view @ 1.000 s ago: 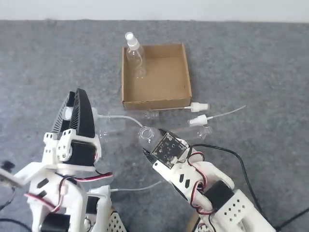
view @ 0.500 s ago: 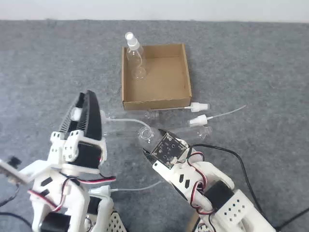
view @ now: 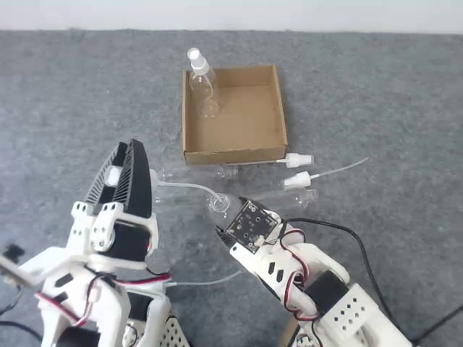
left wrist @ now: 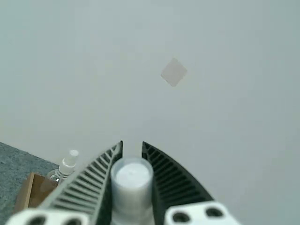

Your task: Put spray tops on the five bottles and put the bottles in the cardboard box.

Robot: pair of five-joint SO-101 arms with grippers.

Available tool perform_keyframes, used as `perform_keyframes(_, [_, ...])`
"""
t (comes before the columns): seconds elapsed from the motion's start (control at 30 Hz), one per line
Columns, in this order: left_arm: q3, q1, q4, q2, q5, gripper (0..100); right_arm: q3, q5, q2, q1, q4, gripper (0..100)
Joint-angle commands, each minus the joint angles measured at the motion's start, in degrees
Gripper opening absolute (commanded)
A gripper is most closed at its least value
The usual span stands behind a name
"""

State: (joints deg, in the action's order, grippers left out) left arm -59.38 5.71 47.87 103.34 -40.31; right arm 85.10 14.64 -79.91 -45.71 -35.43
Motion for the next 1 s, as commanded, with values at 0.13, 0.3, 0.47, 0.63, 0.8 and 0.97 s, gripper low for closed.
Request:
perform_keyframes(0.13, [1.01,-4.75,0.09,1.14,1.58,1,-1.14,0.44,-1.54,-0.22,1.45,0.7])
perform_keyframes(0.3, [-2.07,-4.57,0.09,1.14,1.58,1,-1.23,0.44,-1.54,-0.22,1.54,0.7])
perform_keyframes(0.47, [-2.33,-4.57,0.09,1.14,1.58,1,-1.23,0.44,-1.54,-0.40,1.54,0.7])
perform_keyframes(0.63, [-3.38,-4.48,0.18,1.14,1.58,1,-1.23,0.44,-1.54,-0.40,1.54,0.7])
perform_keyframes(0.8, [-3.82,-4.48,0.00,1.14,1.58,1,-1.23,0.44,-1.54,-0.40,1.54,0.7])
perform_keyframes(0.97, [-3.91,0.44,0.35,1.14,1.67,1,-1.23,0.44,-1.54,-0.40,1.54,0.7])
